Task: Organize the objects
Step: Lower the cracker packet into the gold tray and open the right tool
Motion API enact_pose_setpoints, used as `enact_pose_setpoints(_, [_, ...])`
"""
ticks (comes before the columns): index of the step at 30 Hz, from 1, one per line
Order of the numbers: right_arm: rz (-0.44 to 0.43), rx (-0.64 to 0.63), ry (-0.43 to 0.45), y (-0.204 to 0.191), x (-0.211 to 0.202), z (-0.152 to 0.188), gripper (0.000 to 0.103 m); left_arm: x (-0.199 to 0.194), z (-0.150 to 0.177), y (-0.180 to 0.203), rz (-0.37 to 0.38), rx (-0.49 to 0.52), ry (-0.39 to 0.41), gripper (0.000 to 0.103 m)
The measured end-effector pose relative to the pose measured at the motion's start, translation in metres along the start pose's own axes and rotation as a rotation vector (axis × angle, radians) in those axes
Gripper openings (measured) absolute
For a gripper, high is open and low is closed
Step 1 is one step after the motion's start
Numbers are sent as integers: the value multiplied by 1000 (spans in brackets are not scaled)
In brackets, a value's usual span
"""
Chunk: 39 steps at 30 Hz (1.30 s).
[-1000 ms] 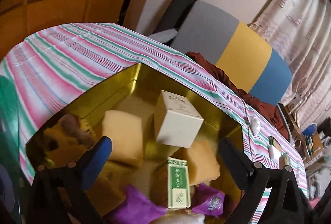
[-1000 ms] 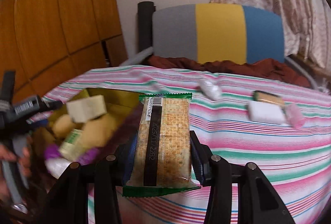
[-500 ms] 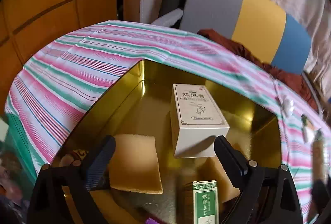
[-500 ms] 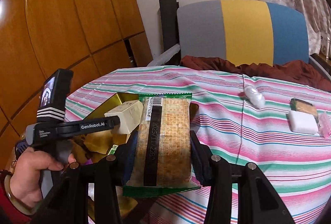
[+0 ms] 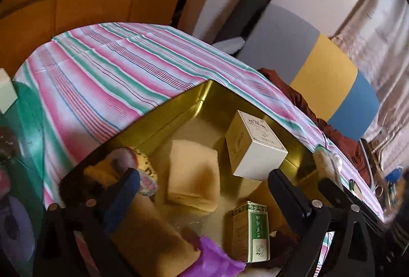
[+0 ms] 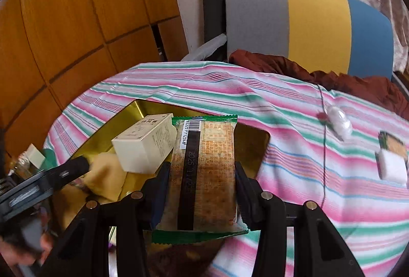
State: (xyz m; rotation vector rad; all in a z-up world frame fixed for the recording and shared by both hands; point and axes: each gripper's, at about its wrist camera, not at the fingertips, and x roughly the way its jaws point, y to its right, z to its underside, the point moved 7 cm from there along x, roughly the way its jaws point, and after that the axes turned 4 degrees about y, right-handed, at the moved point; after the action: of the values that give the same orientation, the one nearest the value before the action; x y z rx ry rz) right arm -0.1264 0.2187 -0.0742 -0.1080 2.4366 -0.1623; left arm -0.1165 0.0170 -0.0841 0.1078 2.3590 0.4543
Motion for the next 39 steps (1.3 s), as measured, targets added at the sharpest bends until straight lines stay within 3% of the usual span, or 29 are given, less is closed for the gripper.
enact_pose_setpoints(6, [85, 10, 2, 12, 8, -5, 53, -10, 4, -8, -12, -27, 20, 103])
enact_pose_setpoints(14, [45, 118, 50, 34, -25, 4, 53, -26, 3, -14, -7, -102, 84, 103])
enact_pose_setpoints(20, [45, 176, 61, 50, -46, 19, 54, -31, 17, -3, 30, -103, 49, 103])
enact_pose_setpoints(29, [99, 259, 36, 96, -65, 47, 54, -51, 46, 66, 149, 121, 38, 103])
enact_pose_setpoints(39, [198, 378, 6, 168, -85, 91, 54, -59, 107, 147, 296, 343, -56, 103])
